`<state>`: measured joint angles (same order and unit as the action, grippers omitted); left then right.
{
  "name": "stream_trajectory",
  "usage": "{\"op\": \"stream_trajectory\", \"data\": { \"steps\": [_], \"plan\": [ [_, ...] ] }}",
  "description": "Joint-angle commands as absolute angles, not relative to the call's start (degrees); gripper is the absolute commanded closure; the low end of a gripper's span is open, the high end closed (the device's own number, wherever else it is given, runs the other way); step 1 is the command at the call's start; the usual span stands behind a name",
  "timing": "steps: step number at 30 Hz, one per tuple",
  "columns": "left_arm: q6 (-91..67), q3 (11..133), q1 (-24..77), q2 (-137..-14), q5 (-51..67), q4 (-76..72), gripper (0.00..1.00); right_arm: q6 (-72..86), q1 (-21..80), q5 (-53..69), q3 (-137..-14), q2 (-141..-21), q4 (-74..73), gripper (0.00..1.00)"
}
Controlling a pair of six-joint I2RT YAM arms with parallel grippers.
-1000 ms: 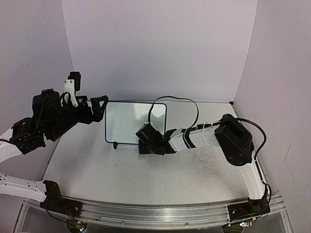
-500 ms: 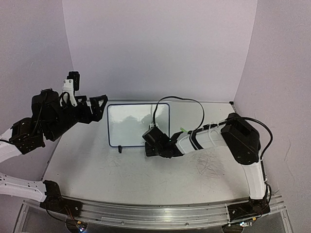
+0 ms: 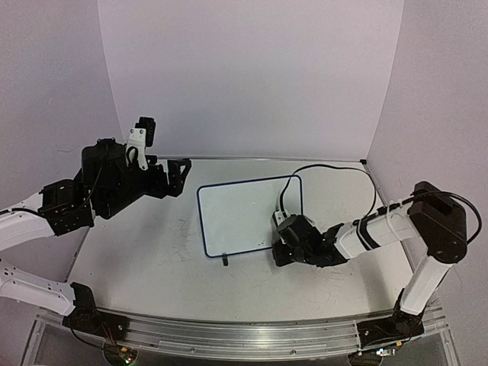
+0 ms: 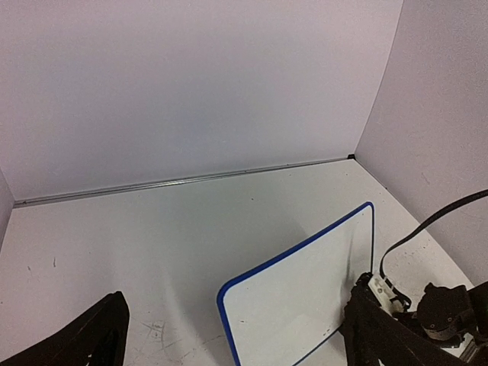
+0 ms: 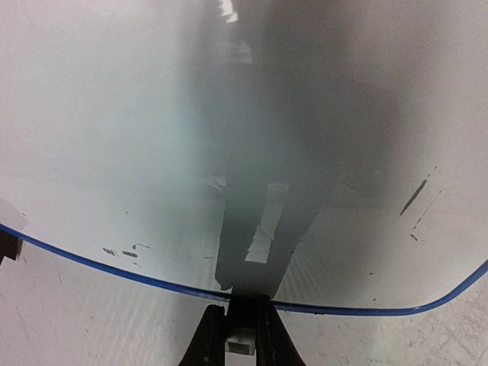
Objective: Write a sentence on the whiteboard
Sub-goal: Move the whiteboard stand to the center of the board.
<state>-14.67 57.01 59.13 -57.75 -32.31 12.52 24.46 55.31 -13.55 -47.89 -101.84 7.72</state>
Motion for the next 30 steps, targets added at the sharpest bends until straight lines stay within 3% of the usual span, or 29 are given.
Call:
{"op": "stream_trajectory", "data": {
  "steps": [1,7,11,13,15,18,21,24,27,30],
  "plan": [
    [-13.3,60.1,59.0,-58.3,-30.8,7.4,0.01,23.0,55.6,-11.4,-41.7,-96.2,8.7,1.00],
    [-11.9,61.0,59.0,-61.0,-29.7,7.2,0.01,24.1,56.0,-14.7,-37.3,-91.9,9.1,0.97],
    [-12.2,60.9,59.0,-61.1,-30.1,6.9,0.01,23.5,56.2,-14.6,-37.4,-89.4,8.7,0.75],
    [-12.1,60.7,58.9,-60.7,-30.2,6.7,0.01,22.4,56.7,-15.0,-37.8,-86.4,8.1,0.57],
    [-12.2,60.6,58.9,-60.5,-30.3,6.3,0.00,21.8,56.9,-15.6,-38.4,-82.9,6.0,0.45],
    [-11.9,60.6,58.9,-60.7,-30.6,6.3,0.01,21.9,57.0,-17.6,-38.5,-73.7,1.5,0.37],
    [-11.7,60.2,58.9,-61.1,-30.8,6.2,0.01,22.7,55.8,-23.6,-37.3,-64.2,-2.3,0.33],
    [-11.7,60.2,58.9,-61.5,-30.6,6.1,0.01,23.9,46.8,-23.5,-37.9,-57.3,-7.0,0.33],
    [-11.6,60.4,58.9,-61.3,-30.2,6.1,0.01,22.8,36.1,-20.4,-39.0,-56.0,-8.6,0.32],
    [-11.8,60.5,58.9,-61.0,-29.9,6.0,0.01,21.1,22.9,-9.7,-40.8,-60.5,-8.5,0.32]
  ]
}}
